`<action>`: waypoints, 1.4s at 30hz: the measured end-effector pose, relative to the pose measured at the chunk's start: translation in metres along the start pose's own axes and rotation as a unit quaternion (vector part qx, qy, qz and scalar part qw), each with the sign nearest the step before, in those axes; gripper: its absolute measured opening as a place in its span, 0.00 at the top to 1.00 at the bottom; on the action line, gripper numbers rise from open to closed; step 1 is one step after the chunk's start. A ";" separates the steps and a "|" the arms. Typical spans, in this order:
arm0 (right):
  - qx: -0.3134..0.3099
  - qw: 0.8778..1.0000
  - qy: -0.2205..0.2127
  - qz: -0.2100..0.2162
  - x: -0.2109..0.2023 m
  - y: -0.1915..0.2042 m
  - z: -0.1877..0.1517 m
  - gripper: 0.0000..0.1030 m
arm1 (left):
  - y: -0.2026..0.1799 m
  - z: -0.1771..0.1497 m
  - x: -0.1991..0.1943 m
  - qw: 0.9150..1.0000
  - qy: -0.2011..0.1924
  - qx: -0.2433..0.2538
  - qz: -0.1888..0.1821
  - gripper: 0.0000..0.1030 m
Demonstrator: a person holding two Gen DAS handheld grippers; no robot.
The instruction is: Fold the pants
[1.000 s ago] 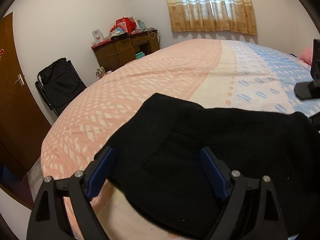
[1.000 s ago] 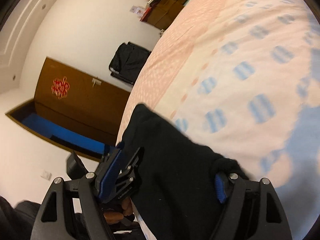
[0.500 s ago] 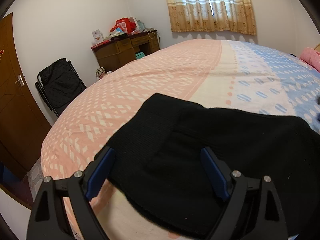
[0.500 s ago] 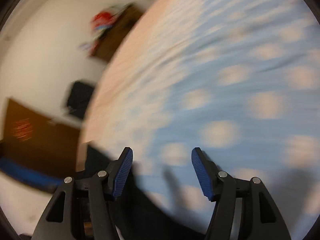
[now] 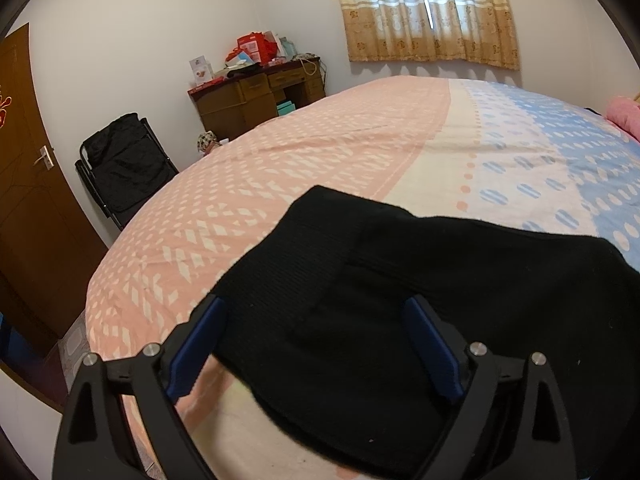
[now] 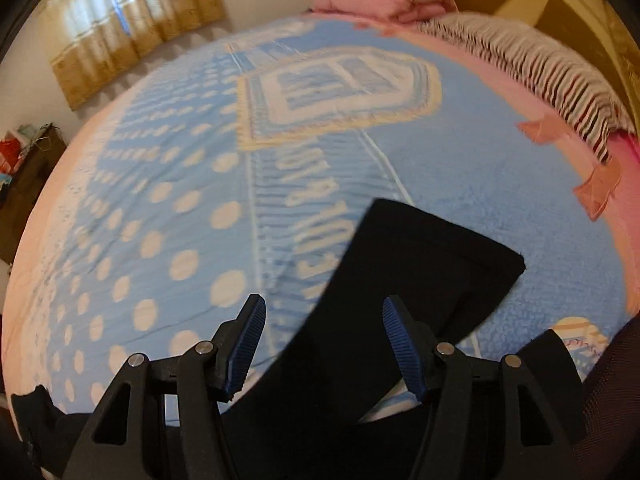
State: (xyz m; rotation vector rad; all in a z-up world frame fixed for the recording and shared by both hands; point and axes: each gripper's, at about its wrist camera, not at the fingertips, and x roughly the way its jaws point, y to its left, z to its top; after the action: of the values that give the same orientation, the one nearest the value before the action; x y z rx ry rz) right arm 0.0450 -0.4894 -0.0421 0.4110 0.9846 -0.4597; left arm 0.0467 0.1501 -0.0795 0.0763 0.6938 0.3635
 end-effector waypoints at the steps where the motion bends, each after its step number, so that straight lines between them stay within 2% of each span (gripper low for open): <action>1: 0.000 1.000 0.009 -0.005 0.007 -0.004 0.000 0.39 | 0.000 0.000 0.000 1.000 0.000 0.000 0.001 0.08; 3: -0.002 1.000 0.018 -0.020 0.020 0.004 0.001 0.39 | 0.000 0.000 0.000 1.000 0.001 0.000 0.000 0.08; 6: -0.006 0.997 0.005 -0.077 0.028 0.018 0.001 0.39 | -0.001 0.001 0.001 1.000 0.001 -0.001 0.000 0.08; 8: -0.008 0.995 0.009 -0.095 0.032 0.021 0.003 0.39 | -0.001 0.001 0.001 1.000 0.001 0.000 0.001 0.08; 12: 0.001 0.995 0.011 -0.102 0.033 0.017 0.004 0.40 | -0.001 0.001 0.002 1.000 0.001 -0.001 0.001 0.08; 13: 0.001 0.994 0.010 -0.105 0.032 0.015 0.005 0.47 | -0.001 0.001 0.002 1.000 0.001 0.000 0.001 0.08; 14: 0.003 0.994 0.007 -0.106 0.028 0.012 0.005 0.60 | -0.001 0.001 0.002 1.000 0.001 0.000 0.001 0.08; 15: 0.005 0.995 0.004 -0.100 0.025 0.008 0.005 0.68 | -0.001 0.001 0.003 1.000 0.001 0.000 0.001 0.08; 16: 0.007 0.996 0.002 -0.091 0.023 0.003 0.004 0.84 | -0.002 0.001 0.002 1.000 0.001 0.000 0.001 0.08; 17: 0.012 0.997 0.001 -0.080 0.020 -0.003 0.004 0.94 | -0.002 0.001 0.002 1.000 0.001 0.000 0.001 0.08; 20: 0.039 0.999 -0.010 -0.018 0.002 -0.026 -0.004 0.94 | -0.001 0.001 0.002 1.000 0.002 -0.001 0.000 0.08; 23: 0.060 0.997 -0.040 0.037 -0.025 -0.050 -0.019 0.94 | -0.001 0.000 0.002 1.000 0.002 -0.001 0.001 0.08; 25: 0.081 0.992 -0.068 0.075 -0.046 -0.068 -0.034 0.94 | -0.001 0.000 0.002 1.000 0.002 -0.001 0.001 0.08; 29: 0.127 0.978 -0.107 0.123 -0.077 -0.103 -0.068 0.94 | -0.001 0.000 0.002 1.000 0.002 -0.001 0.000 0.07; 35: 0.188 0.964 -0.122 0.142 -0.092 -0.140 -0.124 0.94 | -0.001 0.001 0.003 1.000 0.002 -0.001 0.001 0.07; 42: 0.235 0.956 -0.112 0.135 -0.082 -0.168 -0.161 0.95 | 0.001 0.001 0.003 1.000 0.006 0.001 -0.001 0.07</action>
State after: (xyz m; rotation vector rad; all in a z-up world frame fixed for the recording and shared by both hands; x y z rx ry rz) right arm -0.1971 -0.5292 -0.0709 0.8901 0.5800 -0.4773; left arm 0.0493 0.1518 -0.0805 0.0754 0.7051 0.3621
